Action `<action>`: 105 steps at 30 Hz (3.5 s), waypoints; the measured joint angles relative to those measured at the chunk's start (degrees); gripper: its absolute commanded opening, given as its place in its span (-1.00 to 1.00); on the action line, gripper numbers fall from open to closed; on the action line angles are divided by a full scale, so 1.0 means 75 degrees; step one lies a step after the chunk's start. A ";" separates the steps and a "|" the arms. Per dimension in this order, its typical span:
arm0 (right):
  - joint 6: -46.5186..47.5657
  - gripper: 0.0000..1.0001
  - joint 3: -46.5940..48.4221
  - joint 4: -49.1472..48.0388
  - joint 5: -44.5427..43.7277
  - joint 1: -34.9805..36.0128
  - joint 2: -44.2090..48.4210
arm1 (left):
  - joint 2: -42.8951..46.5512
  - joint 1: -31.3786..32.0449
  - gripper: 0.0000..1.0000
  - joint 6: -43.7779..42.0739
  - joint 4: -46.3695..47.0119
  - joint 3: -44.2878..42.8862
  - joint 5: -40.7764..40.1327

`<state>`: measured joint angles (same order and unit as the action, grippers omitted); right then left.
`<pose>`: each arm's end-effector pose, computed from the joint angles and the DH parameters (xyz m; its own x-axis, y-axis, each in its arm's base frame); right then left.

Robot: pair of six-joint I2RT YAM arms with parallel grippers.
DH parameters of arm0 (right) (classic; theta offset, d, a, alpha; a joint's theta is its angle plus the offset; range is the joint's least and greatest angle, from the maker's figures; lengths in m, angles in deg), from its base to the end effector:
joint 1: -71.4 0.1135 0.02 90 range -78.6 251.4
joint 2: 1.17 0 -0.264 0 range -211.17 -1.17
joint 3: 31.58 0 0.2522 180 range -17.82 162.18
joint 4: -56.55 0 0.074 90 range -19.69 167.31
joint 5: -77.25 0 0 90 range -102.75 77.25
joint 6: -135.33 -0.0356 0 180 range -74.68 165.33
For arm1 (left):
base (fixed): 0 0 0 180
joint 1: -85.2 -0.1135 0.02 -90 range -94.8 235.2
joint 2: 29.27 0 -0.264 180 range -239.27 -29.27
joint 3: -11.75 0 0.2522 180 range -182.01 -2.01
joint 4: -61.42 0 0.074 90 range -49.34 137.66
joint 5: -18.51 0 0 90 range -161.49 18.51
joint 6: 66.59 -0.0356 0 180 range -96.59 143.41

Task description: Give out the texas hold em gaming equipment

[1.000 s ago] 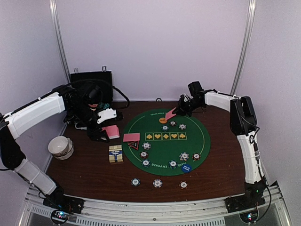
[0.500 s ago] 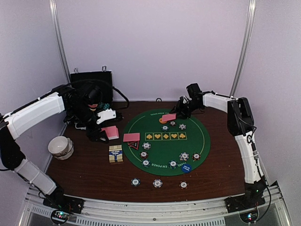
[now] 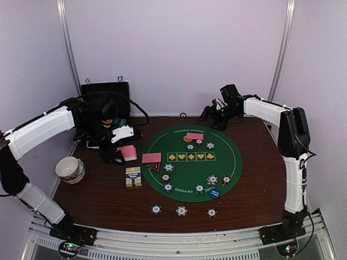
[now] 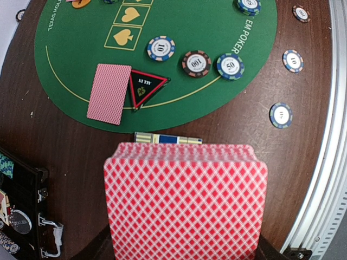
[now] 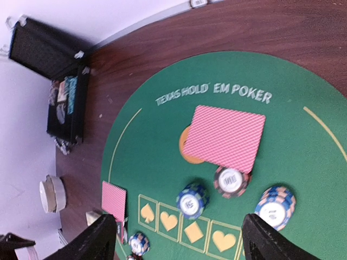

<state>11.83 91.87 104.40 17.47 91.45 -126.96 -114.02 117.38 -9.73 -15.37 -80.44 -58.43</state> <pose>0.4574 0.1860 0.2369 -0.9323 0.1674 -0.3205 -0.1012 0.7301 0.6758 0.2363 -0.1582 0.3074 -0.3427 0.8448 -0.4109 0.9239 0.3824 0.0157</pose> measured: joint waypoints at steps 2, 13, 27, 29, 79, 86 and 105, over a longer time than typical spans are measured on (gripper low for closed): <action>-0.0108 0.70 -0.0650 -0.0338 0.0026 0.0248 0.0664 | 0.0000 0.0000 -1.00 0.0000 0.0000 0.0000 -0.0003; -0.1766 0.74 -0.3858 -0.3150 0.0921 0.3212 0.2591 | 0.0000 0.0000 -1.00 0.0015 -0.0009 -0.0125 0.0032; -0.3704 0.68 -0.4468 -0.6196 0.1346 0.4345 0.2314 | -0.0012 0.0000 -1.00 0.0143 -0.0017 -0.0388 0.0291; -0.3853 0.68 -0.4380 -0.6414 0.1367 0.4403 0.2119 | -0.0012 0.0000 -1.00 0.0152 -0.0017 -0.0388 0.0309; -0.4508 0.64 -0.2731 -0.6741 0.1810 0.4599 0.0903 | -0.0012 -0.0085 -1.00 0.0154 -0.0195 -0.0388 0.0335; -0.4715 0.62 -0.2192 -0.6729 0.1859 0.4631 0.0277 | -0.0012 -0.0076 -1.00 0.0146 -0.0207 -0.0388 0.0353; -0.4922 0.47 -0.1005 -0.6411 0.2474 0.4511 -0.0653 | -0.0015 -0.0064 -1.00 0.0146 -0.0227 -0.0388 0.0373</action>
<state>-25.09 84.33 56.31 36.02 125.29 -131.86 -114.13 116.90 -8.64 -17.07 -83.35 -55.64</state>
